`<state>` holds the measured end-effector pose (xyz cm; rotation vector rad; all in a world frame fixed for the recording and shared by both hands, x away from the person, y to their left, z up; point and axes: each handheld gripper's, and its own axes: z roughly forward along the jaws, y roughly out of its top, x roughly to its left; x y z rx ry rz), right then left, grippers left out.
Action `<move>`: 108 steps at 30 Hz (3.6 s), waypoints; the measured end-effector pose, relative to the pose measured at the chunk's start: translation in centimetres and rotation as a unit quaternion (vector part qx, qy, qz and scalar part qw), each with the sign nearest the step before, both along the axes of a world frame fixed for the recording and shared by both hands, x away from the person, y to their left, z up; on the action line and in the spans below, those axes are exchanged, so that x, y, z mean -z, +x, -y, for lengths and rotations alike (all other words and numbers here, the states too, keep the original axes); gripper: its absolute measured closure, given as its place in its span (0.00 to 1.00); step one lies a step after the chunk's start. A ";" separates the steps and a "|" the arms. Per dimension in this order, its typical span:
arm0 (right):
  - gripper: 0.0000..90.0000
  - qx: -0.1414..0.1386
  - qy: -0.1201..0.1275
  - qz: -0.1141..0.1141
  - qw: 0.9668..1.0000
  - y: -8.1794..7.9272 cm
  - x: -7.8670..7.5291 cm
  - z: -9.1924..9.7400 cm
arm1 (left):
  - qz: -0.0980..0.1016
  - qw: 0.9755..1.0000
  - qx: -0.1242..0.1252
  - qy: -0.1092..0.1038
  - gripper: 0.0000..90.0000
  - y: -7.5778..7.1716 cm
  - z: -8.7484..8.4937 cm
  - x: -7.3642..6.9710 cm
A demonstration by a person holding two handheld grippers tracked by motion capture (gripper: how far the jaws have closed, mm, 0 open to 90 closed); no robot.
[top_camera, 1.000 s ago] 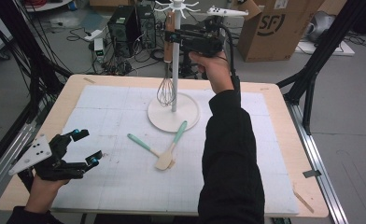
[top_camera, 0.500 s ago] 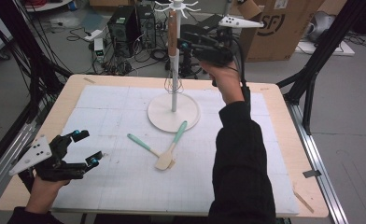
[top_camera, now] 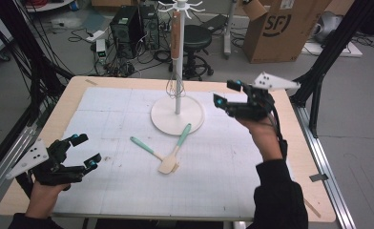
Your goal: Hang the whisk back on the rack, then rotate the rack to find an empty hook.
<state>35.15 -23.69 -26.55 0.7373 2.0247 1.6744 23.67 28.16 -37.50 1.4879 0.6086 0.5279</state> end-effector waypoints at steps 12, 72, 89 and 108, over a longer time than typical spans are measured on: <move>0.21 0.059 0.014 -0.018 0.998 -5.3 6.9 3.7 | 0.002 1.000 0.003 0.001 0.20 0.1 0.7 0.3; 0.99 0.019 0.046 0.040 0.998 8.5 -12.4 -6.2 | -0.016 1.000 0.002 -0.017 0.20 0.7 0.1 1.6; 0.99 -0.018 0.029 0.047 0.998 7.9 -13.4 -10.5 | -0.016 0.999 0.002 -0.031 0.20 0.6 -0.3 1.5; 0.99 0.030 0.034 0.061 0.997 6.4 -14.3 -7.1 | -0.016 0.999 0.003 -0.036 0.20 0.6 -0.4 1.5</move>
